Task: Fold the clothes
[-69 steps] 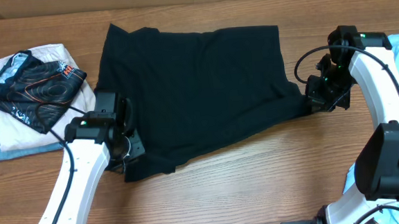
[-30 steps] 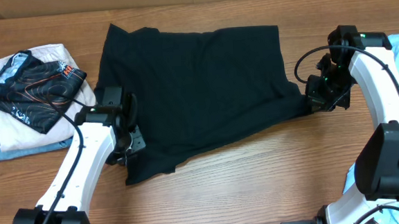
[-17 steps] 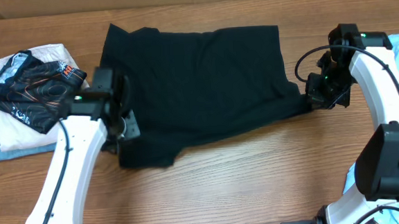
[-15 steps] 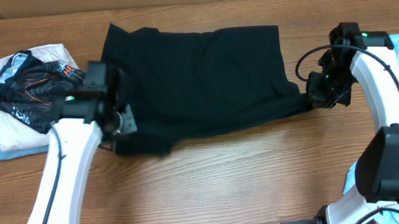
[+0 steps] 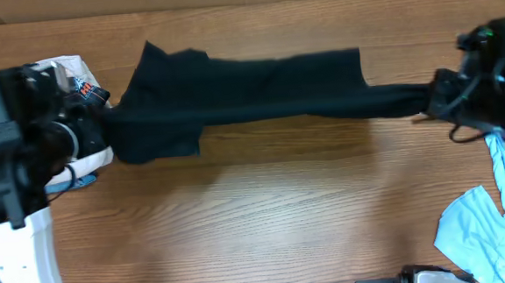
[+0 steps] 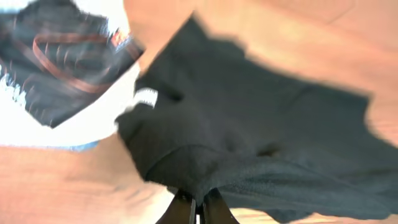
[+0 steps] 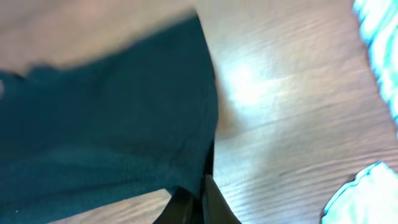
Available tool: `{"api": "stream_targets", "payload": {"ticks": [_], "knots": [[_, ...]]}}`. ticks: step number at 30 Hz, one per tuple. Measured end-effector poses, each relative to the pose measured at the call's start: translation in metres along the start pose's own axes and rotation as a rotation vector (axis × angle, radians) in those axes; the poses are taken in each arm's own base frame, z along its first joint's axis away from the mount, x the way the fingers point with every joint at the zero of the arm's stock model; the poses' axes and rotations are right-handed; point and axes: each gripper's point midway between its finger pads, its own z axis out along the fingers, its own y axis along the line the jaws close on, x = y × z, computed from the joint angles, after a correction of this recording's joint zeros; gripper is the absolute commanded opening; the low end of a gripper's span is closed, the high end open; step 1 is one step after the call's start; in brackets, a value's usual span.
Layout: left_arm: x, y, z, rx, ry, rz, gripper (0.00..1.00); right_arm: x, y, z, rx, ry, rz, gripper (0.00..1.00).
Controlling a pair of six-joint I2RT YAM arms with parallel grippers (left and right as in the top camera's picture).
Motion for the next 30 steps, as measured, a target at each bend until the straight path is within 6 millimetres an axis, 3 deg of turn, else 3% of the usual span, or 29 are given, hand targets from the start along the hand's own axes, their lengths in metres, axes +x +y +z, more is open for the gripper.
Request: {"api": "stream_targets", "payload": {"ticks": [4,11,14,16,18,22,25,30], "knots": [[-0.019,-0.017,-0.036,0.074,-0.113,0.046,0.04,-0.012,0.005,-0.057,-0.017,-0.185,-0.020,0.04],[-0.032,-0.040,-0.124,0.115,-0.379,0.121,0.04,-0.019,0.011,-0.154,-0.042,-0.480,-0.041,0.04],[-0.031,-0.043,-0.155,0.107,-0.481,0.136,0.04,-0.023,0.013,-0.174,-0.051,-0.552,-0.045,0.04],[-0.031,-0.045,-0.169,0.109,-0.527,0.139,0.04,-0.027,0.014,-0.176,-0.052,-0.565,-0.046,0.04],[-0.032,-0.046,-0.171,0.113,-0.538,0.134,0.04,-0.032,0.014,-0.167,-0.044,-0.543,-0.043,0.04],[-0.045,-0.045,-0.144,0.128,-0.465,0.115,0.04,-0.051,0.013,-0.126,-0.014,-0.436,-0.034,0.04],[-0.061,-0.046,-0.101,0.157,-0.361,0.096,0.04,-0.067,0.010,-0.078,0.015,-0.320,-0.024,0.04],[-0.101,-0.048,0.003,0.206,-0.207,0.083,0.04,-0.096,0.007,0.016,0.049,-0.159,-0.013,0.04]]}}
